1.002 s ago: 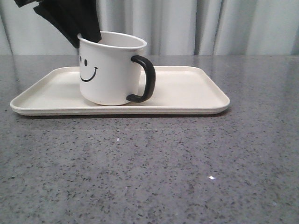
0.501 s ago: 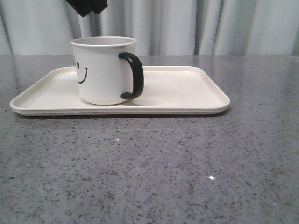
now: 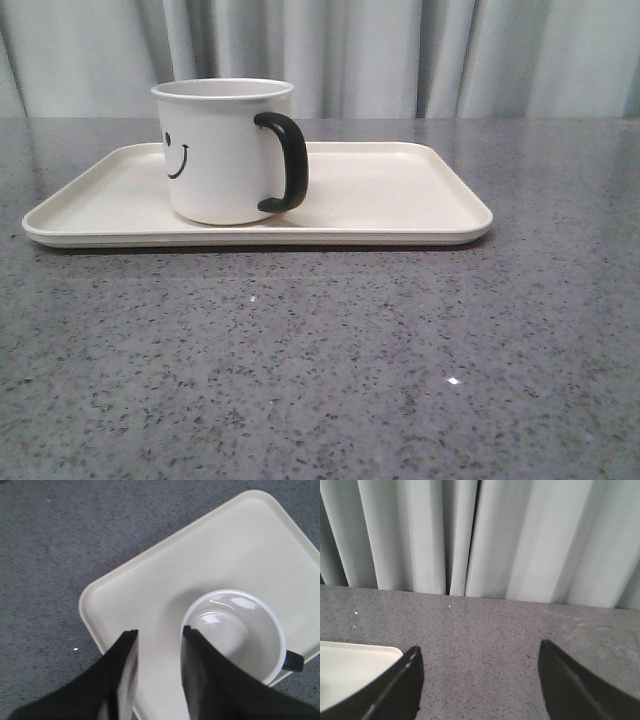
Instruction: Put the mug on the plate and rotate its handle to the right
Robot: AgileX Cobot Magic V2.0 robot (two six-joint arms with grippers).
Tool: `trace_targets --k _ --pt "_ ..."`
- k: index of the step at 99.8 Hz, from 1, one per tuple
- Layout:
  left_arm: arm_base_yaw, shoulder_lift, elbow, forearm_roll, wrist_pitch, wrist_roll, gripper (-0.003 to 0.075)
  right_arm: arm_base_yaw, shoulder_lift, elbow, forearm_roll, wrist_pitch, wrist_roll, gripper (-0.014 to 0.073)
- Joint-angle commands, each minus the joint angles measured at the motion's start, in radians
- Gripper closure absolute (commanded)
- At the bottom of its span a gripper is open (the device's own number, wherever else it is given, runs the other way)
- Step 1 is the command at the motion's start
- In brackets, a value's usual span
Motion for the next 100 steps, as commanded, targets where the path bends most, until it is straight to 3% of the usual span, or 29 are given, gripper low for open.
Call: trace_targets --k 1,13,28,43,73,100 --pt "-0.013 -0.087 -0.034 0.050 0.004 -0.010 0.0512 0.002 0.005 -0.031 -0.007 -0.087 -0.007 0.0097" --pt "0.000 -0.145 -0.034 0.106 0.004 -0.017 0.0565 0.002 0.006 -0.031 -0.006 -0.115 -0.007 0.0097" --pt "0.045 -0.212 -0.026 0.117 0.004 -0.033 0.0741 0.002 0.040 -0.044 0.019 -0.133 -0.007 0.0097" --pt "0.100 -0.265 -0.001 0.119 0.004 -0.033 0.0740 0.002 0.113 -0.101 0.111 -0.106 -0.024 0.0097" --pt "0.168 -0.332 0.043 0.119 0.004 -0.033 0.0740 0.148 0.334 -0.298 0.419 0.052 -0.279 0.0097" --pt "0.168 -0.338 0.042 0.113 0.004 -0.033 0.0740 0.276 0.540 -0.450 0.478 0.240 -0.284 0.0097"
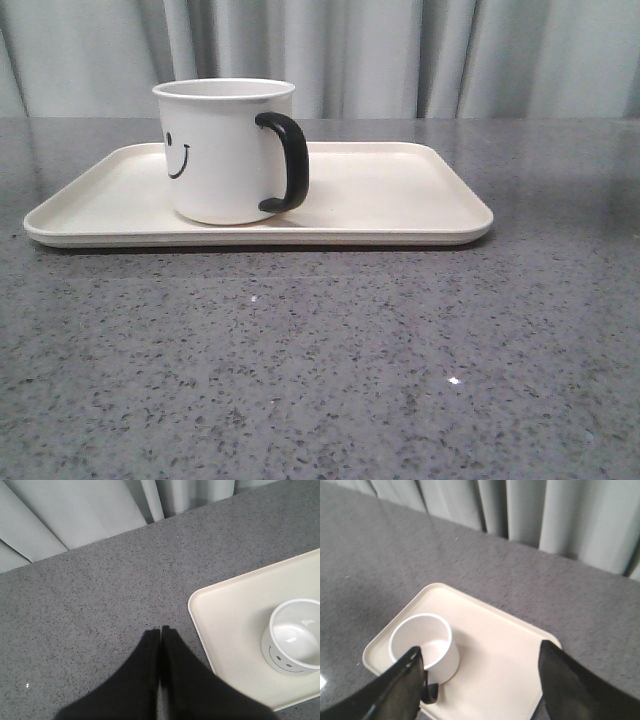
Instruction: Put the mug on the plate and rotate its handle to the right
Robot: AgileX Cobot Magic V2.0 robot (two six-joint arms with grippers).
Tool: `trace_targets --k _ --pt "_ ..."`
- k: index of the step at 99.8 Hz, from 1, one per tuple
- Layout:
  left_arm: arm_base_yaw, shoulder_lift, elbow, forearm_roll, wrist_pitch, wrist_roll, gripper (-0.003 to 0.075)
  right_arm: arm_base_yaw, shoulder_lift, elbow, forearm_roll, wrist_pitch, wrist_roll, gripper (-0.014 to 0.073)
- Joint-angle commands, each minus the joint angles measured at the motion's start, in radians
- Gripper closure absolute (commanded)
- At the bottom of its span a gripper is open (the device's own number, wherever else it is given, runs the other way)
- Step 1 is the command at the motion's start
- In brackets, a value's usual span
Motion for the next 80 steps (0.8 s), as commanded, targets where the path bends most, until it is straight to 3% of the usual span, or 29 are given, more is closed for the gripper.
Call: trace_targets --k 1,28,80 --pt "0.003 -0.027 -0.021 0.000 -0.012 -0.009 0.0740 0.030 0.045 -0.073 0.064 0.032 -0.015 0.0097" --pt "0.003 -0.027 -0.021 0.000 -0.012 -0.009 0.0740 0.055 0.170 -0.105 0.233 0.172 -0.014 0.0097" --pt "0.003 -0.038 -0.019 0.000 -0.012 -0.009 0.0740 0.064 0.318 -0.105 0.362 0.175 0.001 0.0097"
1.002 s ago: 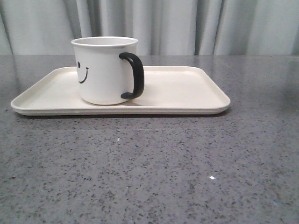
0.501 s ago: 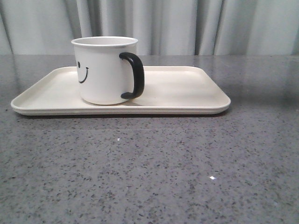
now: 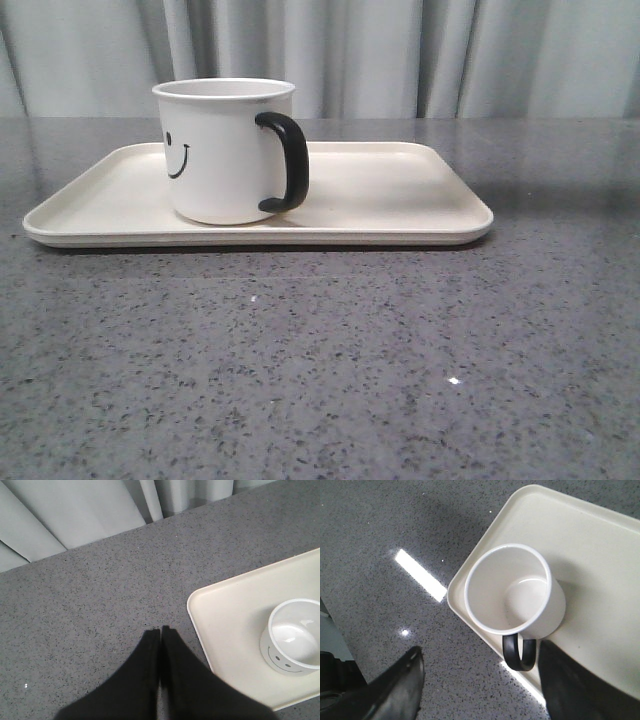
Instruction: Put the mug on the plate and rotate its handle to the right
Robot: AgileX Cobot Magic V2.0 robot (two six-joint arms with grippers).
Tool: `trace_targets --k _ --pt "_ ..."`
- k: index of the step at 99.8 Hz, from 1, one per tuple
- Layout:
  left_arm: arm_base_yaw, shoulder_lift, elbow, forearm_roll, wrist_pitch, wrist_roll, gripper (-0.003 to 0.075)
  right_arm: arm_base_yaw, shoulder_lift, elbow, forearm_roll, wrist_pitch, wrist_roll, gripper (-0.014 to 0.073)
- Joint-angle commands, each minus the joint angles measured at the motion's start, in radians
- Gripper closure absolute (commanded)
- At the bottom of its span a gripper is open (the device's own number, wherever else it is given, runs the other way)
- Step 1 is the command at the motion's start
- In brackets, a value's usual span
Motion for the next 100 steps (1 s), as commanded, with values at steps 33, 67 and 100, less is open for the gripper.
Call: trace_targets --k 33,67,100 --pt "0.003 -0.091 0.034 0.093 -0.012 -0.017 0.0740 0.021 0.061 -0.032 0.084 -0.096 0.005 0.0097" --pt "0.003 -0.113 0.047 0.120 -0.012 -0.017 0.0740 0.031 0.124 -0.032 0.081 -0.127 0.007 0.0125" --pt "0.003 -0.113 0.047 0.120 -0.012 -0.017 0.0740 0.070 0.160 -0.032 0.081 -0.159 0.006 0.0138"
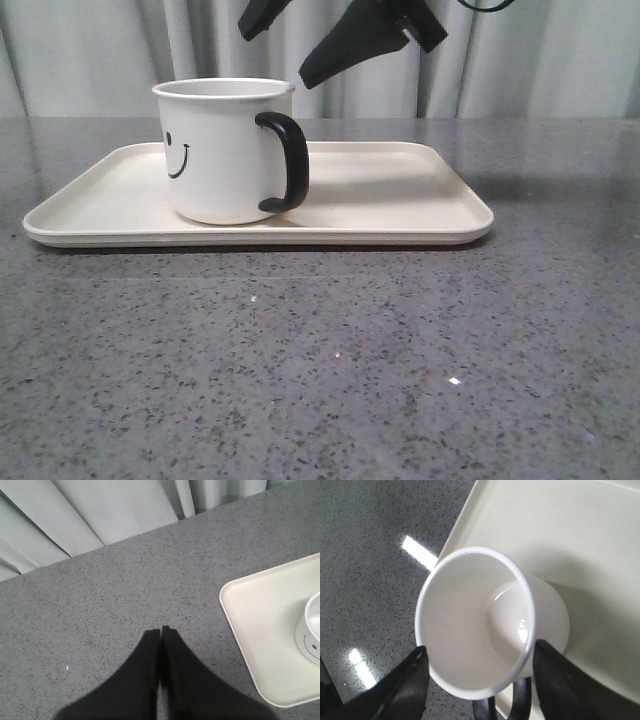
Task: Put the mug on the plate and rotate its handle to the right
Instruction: 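Lower the right gripper into the mug and grip its rim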
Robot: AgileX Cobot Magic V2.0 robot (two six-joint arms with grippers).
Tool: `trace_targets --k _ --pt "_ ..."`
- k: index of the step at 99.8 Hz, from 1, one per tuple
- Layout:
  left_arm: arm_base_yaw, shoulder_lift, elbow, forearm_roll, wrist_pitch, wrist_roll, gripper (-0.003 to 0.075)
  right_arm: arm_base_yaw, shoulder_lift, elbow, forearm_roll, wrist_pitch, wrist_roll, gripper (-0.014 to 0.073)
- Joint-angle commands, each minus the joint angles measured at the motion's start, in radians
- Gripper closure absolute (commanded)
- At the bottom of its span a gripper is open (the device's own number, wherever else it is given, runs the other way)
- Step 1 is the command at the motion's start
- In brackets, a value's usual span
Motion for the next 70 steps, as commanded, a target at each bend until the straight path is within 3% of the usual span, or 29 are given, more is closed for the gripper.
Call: trace_targets --k 1,70 --pt "0.003 -0.019 -0.021 0.013 -0.012 -0.008 0.0740 0.002 -0.047 -0.032 0.050 -0.041 -0.005 0.0138" --pt "0.003 -0.019 -0.021 0.013 -0.012 -0.008 0.0740 0.002 -0.002 -0.032 0.015 -0.033 -0.005 0.0138"
